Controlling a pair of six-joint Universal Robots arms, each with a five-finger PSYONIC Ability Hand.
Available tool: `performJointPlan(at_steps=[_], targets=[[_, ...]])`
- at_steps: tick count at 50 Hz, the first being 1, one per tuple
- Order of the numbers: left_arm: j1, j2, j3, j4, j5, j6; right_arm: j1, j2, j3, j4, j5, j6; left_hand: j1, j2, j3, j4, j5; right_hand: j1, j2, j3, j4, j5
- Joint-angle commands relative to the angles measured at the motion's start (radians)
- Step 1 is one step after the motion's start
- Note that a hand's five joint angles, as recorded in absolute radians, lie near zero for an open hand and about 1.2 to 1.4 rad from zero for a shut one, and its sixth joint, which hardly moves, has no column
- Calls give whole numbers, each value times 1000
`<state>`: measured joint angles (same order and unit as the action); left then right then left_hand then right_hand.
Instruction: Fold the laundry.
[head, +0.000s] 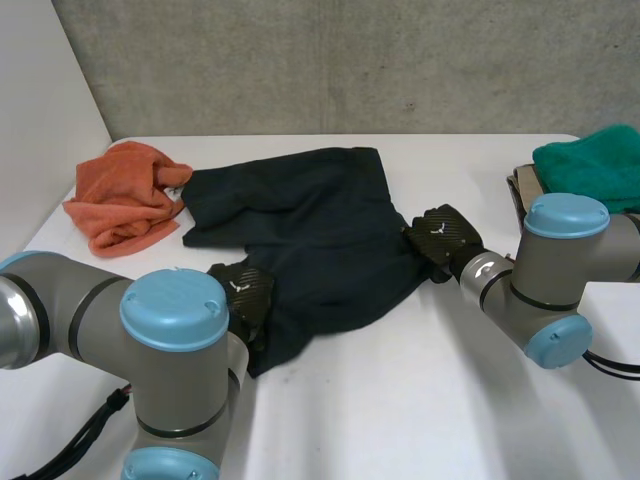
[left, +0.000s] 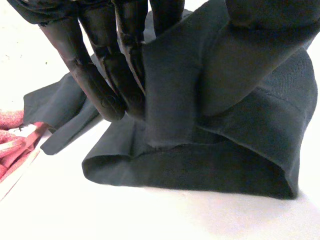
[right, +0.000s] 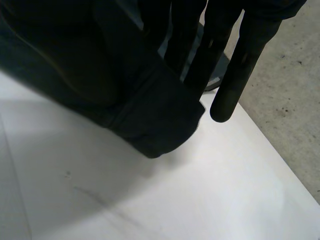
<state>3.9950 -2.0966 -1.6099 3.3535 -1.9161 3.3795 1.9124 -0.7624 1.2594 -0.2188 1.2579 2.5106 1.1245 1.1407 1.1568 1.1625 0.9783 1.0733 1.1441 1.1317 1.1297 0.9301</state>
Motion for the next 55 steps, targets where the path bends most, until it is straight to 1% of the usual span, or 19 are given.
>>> performJointPlan(at_steps=[1, 5, 8, 12, 16, 19, 24, 27, 31, 34, 37, 41, 42, 44, 45, 47, 50, 51, 55], targets=[[32, 44, -33, 14, 42, 11, -13, -73, 26, 24, 6, 43, 272, 256, 240, 234, 243, 323, 252, 265, 267, 292], [56, 133, -53, 4, 57, 11, -39, -193, 54, 90, 6, 77, 272, 256, 240, 234, 243, 323, 252, 265, 267, 292], [79, 228, -56, -8, 89, 20, -64, -314, 57, 226, 15, 74, 272, 256, 240, 234, 243, 323, 252, 265, 267, 292], [117, 384, -45, -26, 198, 44, -99, -499, 22, 482, 28, 30, 272, 256, 240, 234, 243, 323, 252, 265, 267, 292], [137, 469, -18, -74, 313, 78, -107, -609, -8, 686, 50, -2, 272, 256, 240, 234, 243, 323, 252, 265, 267, 292], [157, 452, 8, -153, 367, 99, -105, -647, -17, 818, 67, -15, 272, 256, 240, 234, 243, 323, 252, 265, 267, 292], [188, 348, 59, -290, 358, 121, -108, -646, -2, 943, 71, -67, 272, 256, 240, 234, 243, 323, 252, 265, 267, 292], [188, 259, 87, -365, 351, 132, -104, -594, 15, 957, 75, -127, 272, 256, 240, 234, 243, 323, 252, 265, 267, 292], [191, 132, 149, -379, 347, 155, -73, -470, -5, 946, 87, -193, 272, 256, 240, 234, 243, 323, 252, 265, 267, 292], [191, 35, 250, -332, 333, 162, -49, -345, -92, 895, 126, -219, 272, 256, 240, 234, 243, 323, 252, 265, 267, 292], [196, -33, 391, -231, 322, 161, -32, -238, -240, 803, 178, -194, 272, 256, 240, 234, 243, 323, 252, 265, 267, 292], [208, -57, 574, -33, 339, 176, -15, -193, -422, 629, 235, -60, 272, 256, 240, 234, 243, 323, 252, 265, 267, 292], [213, -59, 640, 74, 367, 196, -10, -195, -473, 517, 236, 6, 272, 256, 240, 234, 243, 323, 252, 265, 267, 292], [222, -57, 698, 176, 390, 210, -6, -204, -497, 376, 235, 80, 272, 256, 240, 234, 243, 323, 252, 265, 267, 292], [237, -54, 746, 278, 410, 216, -7, -224, -499, 249, 232, 135, 272, 256, 240, 234, 243, 323, 252, 265, 267, 292], [249, -43, 790, 387, 404, 212, -4, -264, -467, 30, 222, 207, 272, 256, 240, 234, 243, 323, 252, 265, 267, 292], [266, -43, 829, 408, 388, 178, -9, -291, -417, -242, 189, 260, 272, 256, 240, 234, 243, 323, 252, 265, 267, 292], [269, -43, 831, 406, 385, 169, -10, -291, -405, -287, 184, 260, 272, 256, 240, 234, 243, 323, 252, 265, 267, 292], [282, -43, 820, 377, 374, 132, -4, -281, -393, -281, 175, 266, 272, 256, 240, 234, 243, 323, 252, 265, 267, 292]])
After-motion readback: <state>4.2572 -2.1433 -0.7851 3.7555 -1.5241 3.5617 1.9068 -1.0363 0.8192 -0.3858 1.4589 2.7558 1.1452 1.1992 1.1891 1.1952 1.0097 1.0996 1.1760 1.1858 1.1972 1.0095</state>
